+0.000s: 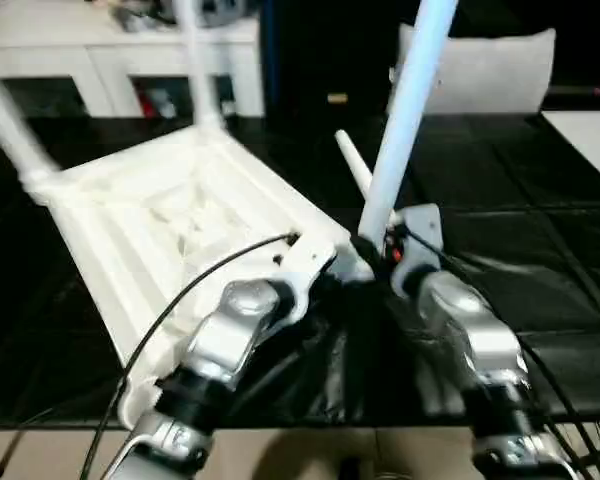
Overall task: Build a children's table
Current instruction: Rotate leg to tighten, then rotate table base
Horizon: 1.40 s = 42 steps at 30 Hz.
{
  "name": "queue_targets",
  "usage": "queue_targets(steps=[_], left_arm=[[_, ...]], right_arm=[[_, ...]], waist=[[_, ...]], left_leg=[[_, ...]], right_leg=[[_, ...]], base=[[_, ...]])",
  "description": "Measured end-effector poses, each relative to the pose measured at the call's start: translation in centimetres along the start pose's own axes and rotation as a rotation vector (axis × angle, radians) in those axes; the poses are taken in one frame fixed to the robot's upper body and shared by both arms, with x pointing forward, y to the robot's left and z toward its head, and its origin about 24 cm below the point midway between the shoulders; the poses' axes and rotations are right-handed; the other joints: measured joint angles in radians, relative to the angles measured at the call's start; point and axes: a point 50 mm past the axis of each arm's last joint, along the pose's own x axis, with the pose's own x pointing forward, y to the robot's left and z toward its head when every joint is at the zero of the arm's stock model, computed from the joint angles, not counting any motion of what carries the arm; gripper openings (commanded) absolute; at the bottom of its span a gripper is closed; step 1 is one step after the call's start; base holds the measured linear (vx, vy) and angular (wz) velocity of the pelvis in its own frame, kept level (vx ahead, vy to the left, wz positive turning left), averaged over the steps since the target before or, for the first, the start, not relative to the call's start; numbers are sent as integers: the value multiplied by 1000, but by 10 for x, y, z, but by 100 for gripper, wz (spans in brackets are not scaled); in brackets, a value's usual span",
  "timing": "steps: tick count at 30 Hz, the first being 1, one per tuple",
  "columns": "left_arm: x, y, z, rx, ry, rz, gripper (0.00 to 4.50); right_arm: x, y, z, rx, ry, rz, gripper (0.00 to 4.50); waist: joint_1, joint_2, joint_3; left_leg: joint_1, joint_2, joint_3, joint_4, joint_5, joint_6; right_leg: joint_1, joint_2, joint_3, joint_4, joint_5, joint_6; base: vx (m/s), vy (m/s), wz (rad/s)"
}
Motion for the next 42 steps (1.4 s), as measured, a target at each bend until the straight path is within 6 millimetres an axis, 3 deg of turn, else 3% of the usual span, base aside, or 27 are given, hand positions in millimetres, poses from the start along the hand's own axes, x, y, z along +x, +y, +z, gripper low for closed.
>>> queue_targets(steps=[5,8,11,13,15,21,26,28,31,33,38,39,42], left_arm=[[-6,15,4,67,-5,69,0],[-8,21,9,104,-21,82,0],[-6,25,15,127,-33,82,0],[-7,27,15,117,-38,88,44],[-7,27,15,85,-52,69,55],[-14,31,30,71,-182,47,55],[-27,50,28,39,-174,117,55],[-37,61,29,52,-165,156,55],[-61,80,28,127,-110,229,55],[-89,99,25,211,-20,308,55],[-134,122,21,312,155,387,55],[-145,125,17,347,225,394,26],[-174,132,4,385,413,406,18]], right_arm=[[-5,9,-9,46,-8,83,316],[-10,16,-21,26,33,137,345],[-20,8,-13,15,7,164,362],[-28,6,-6,33,-26,174,379],[-32,6,-2,31,-48,191,391],[-40,10,-2,56,-72,194,444],[-42,9,-1,29,-62,178,444],[-42,8,-2,15,-40,174,444],[-40,15,-8,-22,34,229,444],[-36,22,-14,-58,84,259,444],[-31,22,-22,-72,138,247,444],[-27,24,-22,-79,147,249,450],[-19,29,-20,-96,161,258,450]], waist=[[-3,0,-1],[25,0,-1],[61,0,-1],[71,0,-1],[80,0,-1],[120,-1,-1],[121,-1,0],[115,0,1],[99,0,1],[88,0,1],[100,-3,1],[104,-4,1],[111,-8,0]], left_leg=[[-14,0,1,-1,-2,-3],[-28,-2,2,3,-2,0],[-36,1,5,3,-1,0],[-37,2,6,3,-1,1],[-38,2,9,4,-1,1],[-30,2,10,4,5,-2],[-11,1,13,4,3,-9],[-6,2,11,3,3,-9],[-7,2,7,3,2,-10],[-8,2,5,1,2,-11],[-8,1,5,-2,1,-12],[-9,1,5,-3,0,-13],[-8,0,6,-3,0,-13]], right_leg=[[-16,1,8,6,10,-5],[-38,0,14,24,23,-11],[-52,2,14,37,15,-19],[-57,3,14,42,13,-22],[-63,3,16,49,11,-25],[-58,4,19,51,9,-21],[-38,4,21,43,11,-17],[-30,5,15,31,12,-15],[-26,3,15,29,12,-15],[-27,3,15,30,12,-15],[-28,4,17,36,12,-15],[-30,5,19,37,12,-15],[-37,5,29,48,6,-15]], base=[[0,0,0],[0,0,0],[19,-16,1],[0,0,0],[0,0,0],[0,0,0],[0,0,0],[0,0,0],[0,0,0],[0,0,0],[0,0,0],[0,0,0],[0,0,0]])
